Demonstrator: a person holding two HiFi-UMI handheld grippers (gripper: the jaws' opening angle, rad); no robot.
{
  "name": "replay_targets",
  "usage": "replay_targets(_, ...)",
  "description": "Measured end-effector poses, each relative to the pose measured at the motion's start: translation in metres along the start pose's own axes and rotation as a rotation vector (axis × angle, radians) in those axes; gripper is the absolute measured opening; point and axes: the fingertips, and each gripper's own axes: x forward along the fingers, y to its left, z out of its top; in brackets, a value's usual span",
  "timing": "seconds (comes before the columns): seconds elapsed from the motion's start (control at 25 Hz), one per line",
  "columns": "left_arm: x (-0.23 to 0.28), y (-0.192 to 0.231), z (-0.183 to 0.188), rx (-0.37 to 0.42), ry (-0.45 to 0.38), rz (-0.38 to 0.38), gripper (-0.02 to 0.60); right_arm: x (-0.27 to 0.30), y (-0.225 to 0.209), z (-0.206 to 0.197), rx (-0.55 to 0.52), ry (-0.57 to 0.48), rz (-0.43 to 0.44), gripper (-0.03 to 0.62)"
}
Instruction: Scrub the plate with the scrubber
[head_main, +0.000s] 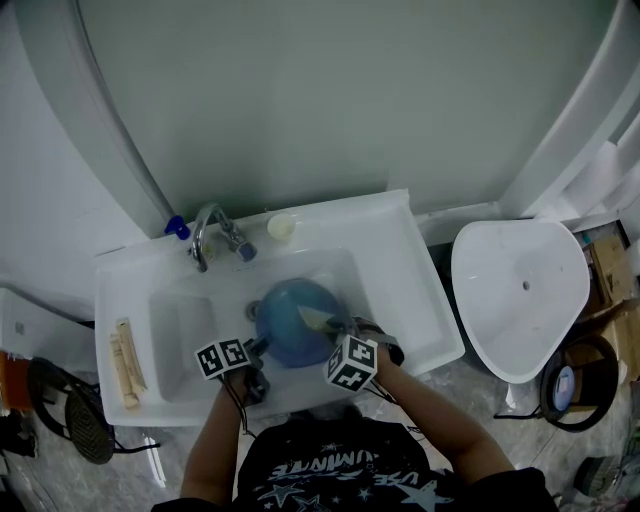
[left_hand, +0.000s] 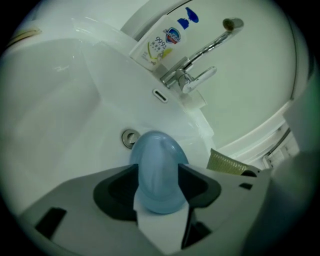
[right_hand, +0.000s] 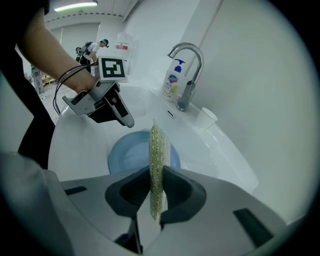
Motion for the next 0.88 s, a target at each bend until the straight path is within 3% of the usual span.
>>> replay_targets(0.2, -0.024, -0.028, 0.002, 0.070, -0.078, -0.035, 0.241, -0.015, -0.001, 0.000, -0.009, -0.044, -0.016, 0.074)
replay_targets(0.56, -0.056, -0.089, -0.024, 0.286, -0.186, -0.017, 0.113, -0.052, -0.010, -0.004, 0.031, -0.151, -0.055, 0.074)
replay_targets(0.88, -0.075, -0.117, -0.074, 0.288, -0.234, 0.004, 0.077, -0.083, 0.005, -0.013, 0.067, -0.306, -0.034, 0.074)
